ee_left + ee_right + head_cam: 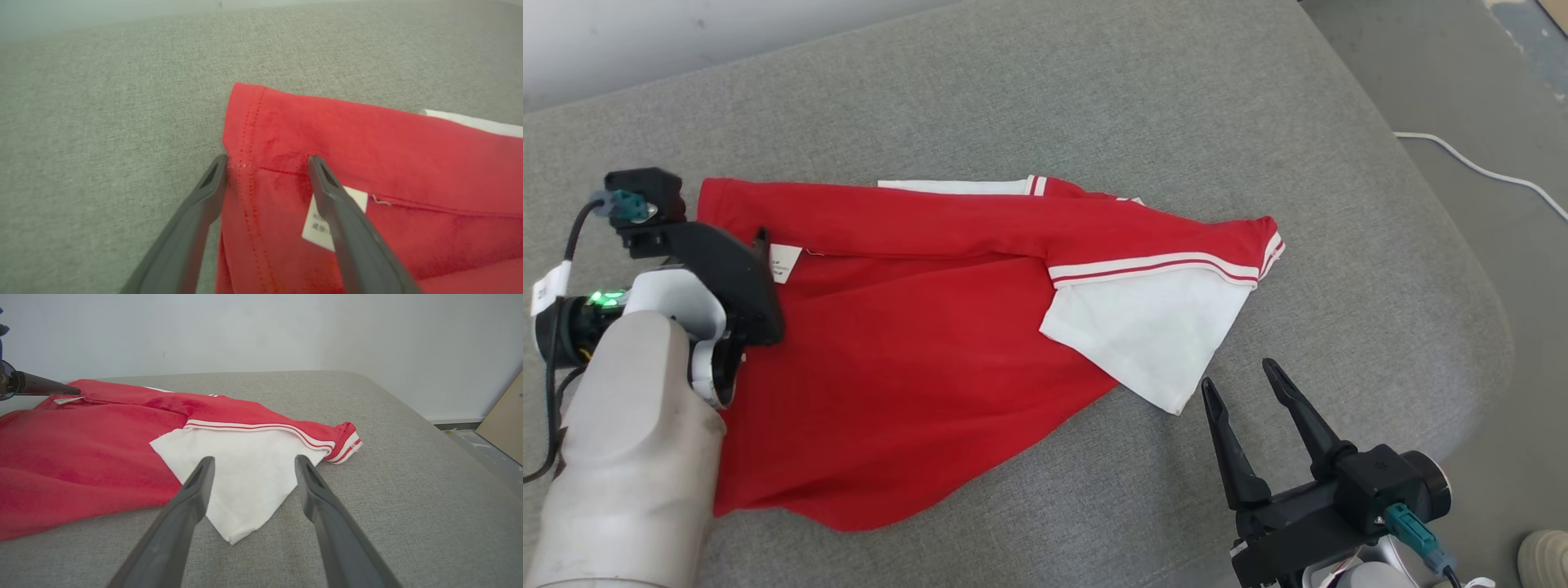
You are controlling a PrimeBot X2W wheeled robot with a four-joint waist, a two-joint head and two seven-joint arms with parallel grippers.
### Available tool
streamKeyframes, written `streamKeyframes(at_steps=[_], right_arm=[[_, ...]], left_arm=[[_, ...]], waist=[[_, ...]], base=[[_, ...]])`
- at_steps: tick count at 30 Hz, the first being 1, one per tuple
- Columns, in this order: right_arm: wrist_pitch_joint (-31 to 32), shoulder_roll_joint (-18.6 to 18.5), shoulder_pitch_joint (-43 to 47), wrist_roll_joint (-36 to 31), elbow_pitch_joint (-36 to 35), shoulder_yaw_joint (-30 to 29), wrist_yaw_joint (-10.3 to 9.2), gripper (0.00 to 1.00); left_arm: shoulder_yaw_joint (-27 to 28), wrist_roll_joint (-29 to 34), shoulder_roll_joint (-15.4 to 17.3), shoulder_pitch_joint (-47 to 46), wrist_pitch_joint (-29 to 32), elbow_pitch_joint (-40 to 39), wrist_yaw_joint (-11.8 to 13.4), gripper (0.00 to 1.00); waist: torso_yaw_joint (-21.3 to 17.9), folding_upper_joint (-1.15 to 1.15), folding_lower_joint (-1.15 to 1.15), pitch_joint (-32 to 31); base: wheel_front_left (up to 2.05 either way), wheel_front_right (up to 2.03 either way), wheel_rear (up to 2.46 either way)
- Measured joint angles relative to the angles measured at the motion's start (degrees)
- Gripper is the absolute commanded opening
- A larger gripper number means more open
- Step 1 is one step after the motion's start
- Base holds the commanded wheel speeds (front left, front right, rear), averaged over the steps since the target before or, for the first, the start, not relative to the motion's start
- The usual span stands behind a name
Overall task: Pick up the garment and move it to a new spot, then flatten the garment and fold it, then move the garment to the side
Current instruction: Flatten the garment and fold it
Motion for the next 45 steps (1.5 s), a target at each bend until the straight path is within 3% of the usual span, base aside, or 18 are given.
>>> streamKeyframes(at_steps=[5,8,9,10,11,12,16,26,36,45], right_arm=[[-0.01,0.19,-0.03,-0.02,0.13,-0.2,0.0,1.0],[-0.08,0.54,-0.35,-0.12,0.41,-0.05,0.0,1.0],[-0.1,0.66,-0.49,-0.24,0.48,-0.02,-0.01,1.0],[-0.12,0.74,-0.55,-0.38,0.56,-0.03,0.0,1.0],[-0.13,0.81,-0.57,-0.45,0.66,-0.04,0.0,1.0],[-0.13,0.88,-0.6,-0.46,0.78,-0.04,0.0,1.0],[-0.15,0.98,-0.84,-0.46,1.16,0.02,-0.01,1.0],[0.02,0.8,-0.91,-0.42,0.86,-0.64,-0.01,1.0],[0.53,0.16,0.23,-0.47,0.15,-3.03,0.0,1.0],[1.99,-0.19,3.27,-0.73,-1.52,-5.44,0.0,1.0]], left_arm=[[-0.92,-0.07,-0.58,-0.49,0.58,-0.54,-0.51,0.98],[-1.59,0.07,-0.13,-0.49,0.11,-0.9,-0.86,0.57],[-1.74,0.2,-0.04,-0.49,-0.3,-1.01,-0.85,0.38],[-1.93,0.25,-0.08,-0.49,-0.4,-1.15,-0.85,0.33],[-2.12,0.27,-0.18,-0.48,-0.42,-1.2,-0.85,0.12],[-2.22,0.27,-0.29,-0.45,-0.46,-1.22,-0.85,0.0],[-2.48,0.15,-0.4,-0.14,-1.23,-1.55,-0.99,0.0],[-1.59,-1.15,-0.11,-2.58,-13.49,-6.75,-1.56,0.0],[-0.8,-4.82,-3.23,-2.86,-20.06,-12.83,-4.11,0.0],[-0.42,-13.7,-6.73,15.1,-15.57,-27.98,-5.56,0.0]], waist=[[0.62,0.0,0.0,0.23],[0.88,0.0,0.0,0.33],[0.97,0.0,0.0,0.36],[1.07,0.0,0.0,0.37],[1.15,0.0,0.0,0.36],[1.21,0.0,0.0,0.31],[1.21,0.0,0.0,0.11],[2.49,-0.01,0.0,-0.95],[6.51,-0.01,0.0,-2.49],[12.97,-0.01,0.0,-5.13]], base=[[0.0,0.0,0.0],[0.0,0.0,0.0],[0.0,0.0,0.0],[0.0,0.0,0.0],[0.0,0.0,0.0],[0.0,0.0,0.0],[0.0,0.0,0.0],[0.0,0.0,0.0],[0.0,0.0,0.0],[0.0,0.0,0.0]])
